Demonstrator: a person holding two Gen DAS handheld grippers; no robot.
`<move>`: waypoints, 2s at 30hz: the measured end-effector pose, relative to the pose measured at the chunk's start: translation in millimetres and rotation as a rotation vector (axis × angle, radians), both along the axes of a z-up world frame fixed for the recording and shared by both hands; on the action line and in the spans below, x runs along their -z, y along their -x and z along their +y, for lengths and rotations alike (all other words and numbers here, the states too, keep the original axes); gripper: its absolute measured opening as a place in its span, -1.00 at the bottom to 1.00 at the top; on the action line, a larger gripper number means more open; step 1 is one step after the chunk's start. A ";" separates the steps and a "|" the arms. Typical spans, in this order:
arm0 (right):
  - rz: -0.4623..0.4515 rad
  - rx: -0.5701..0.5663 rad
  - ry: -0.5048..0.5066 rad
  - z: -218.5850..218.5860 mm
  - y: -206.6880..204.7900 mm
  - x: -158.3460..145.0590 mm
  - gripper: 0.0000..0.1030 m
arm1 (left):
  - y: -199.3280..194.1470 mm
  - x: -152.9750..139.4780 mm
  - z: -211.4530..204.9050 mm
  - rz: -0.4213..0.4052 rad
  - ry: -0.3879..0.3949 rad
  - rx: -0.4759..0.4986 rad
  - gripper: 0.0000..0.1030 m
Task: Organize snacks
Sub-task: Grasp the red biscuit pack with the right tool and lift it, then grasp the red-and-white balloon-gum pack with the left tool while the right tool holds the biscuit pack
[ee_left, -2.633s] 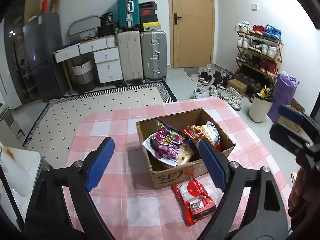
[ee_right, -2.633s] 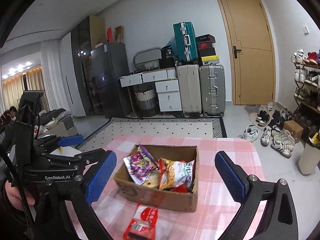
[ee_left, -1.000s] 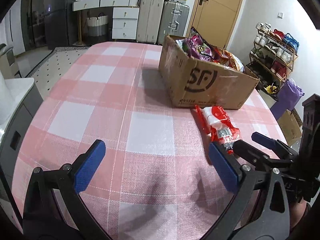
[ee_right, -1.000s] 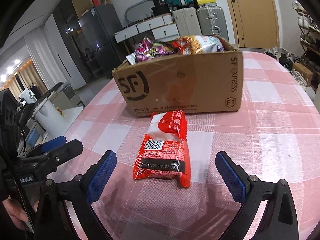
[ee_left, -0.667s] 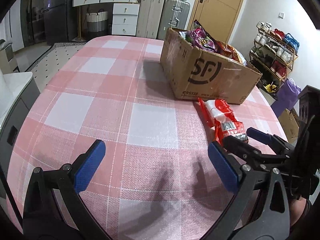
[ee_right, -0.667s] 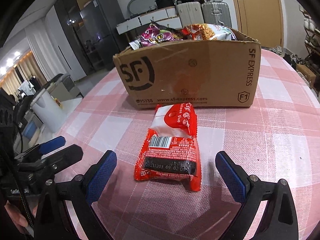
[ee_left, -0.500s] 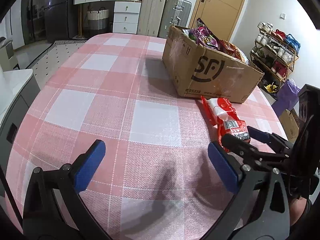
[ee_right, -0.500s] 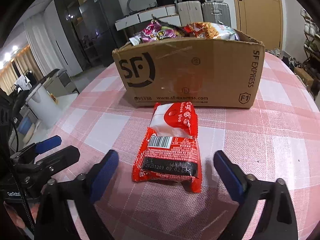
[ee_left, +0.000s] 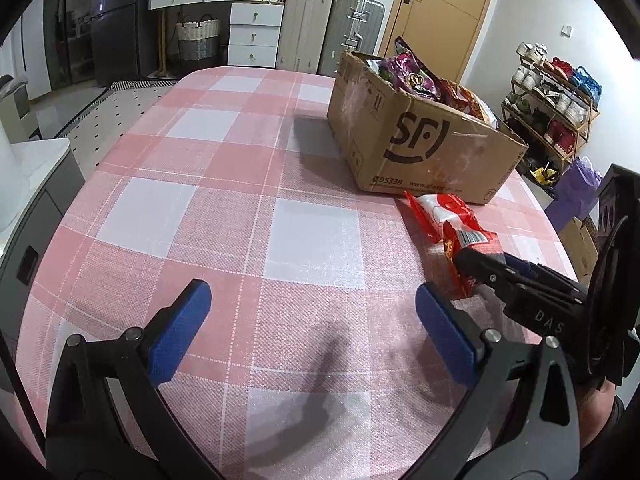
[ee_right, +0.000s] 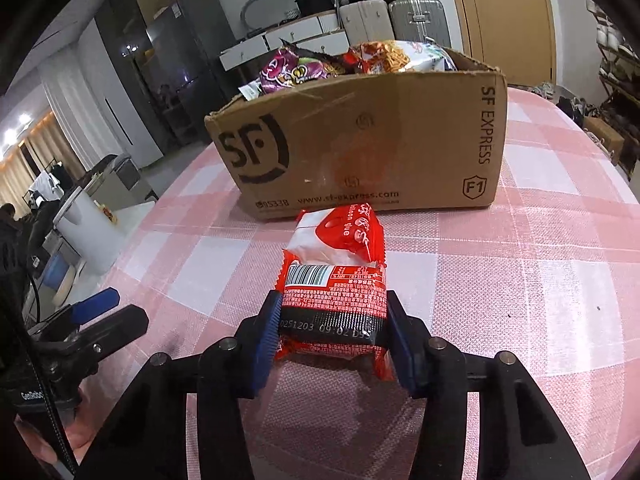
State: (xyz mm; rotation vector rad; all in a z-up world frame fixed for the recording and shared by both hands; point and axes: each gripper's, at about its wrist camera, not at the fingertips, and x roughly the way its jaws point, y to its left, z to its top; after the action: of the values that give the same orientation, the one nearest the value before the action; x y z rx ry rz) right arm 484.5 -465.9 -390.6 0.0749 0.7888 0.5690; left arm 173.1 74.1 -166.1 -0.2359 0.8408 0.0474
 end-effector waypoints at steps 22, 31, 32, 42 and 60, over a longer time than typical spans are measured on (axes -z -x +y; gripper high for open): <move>-0.018 0.035 -0.145 -69.9 24.3 -11.4 -0.03 | -14.8 3.9 -28.5 0.063 -0.032 0.056 0.97; -0.049 0.113 -0.181 -120.4 7.1 -19.4 -0.03 | -60.4 -1.7 -67.3 0.083 -0.037 0.119 0.97; -0.054 0.117 -0.180 -124.4 5.0 -20.2 -0.03 | -65.7 -3.0 -72.6 0.082 -0.044 0.123 0.97; -0.068 0.124 -0.213 -144.5 -7.9 -18.5 -0.03 | -116.6 -3.2 -110.1 0.108 -0.069 0.149 0.97; -0.092 0.066 -0.246 -136.5 -0.7 -19.4 -0.03 | -175.7 11.7 -135.6 0.163 -0.098 0.125 0.95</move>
State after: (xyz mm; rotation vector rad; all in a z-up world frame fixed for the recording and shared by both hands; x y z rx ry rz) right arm 485.2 -602.4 -371.3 0.2987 0.6222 0.6003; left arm 348.8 -61.5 -177.7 -0.0874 1.0111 -0.0098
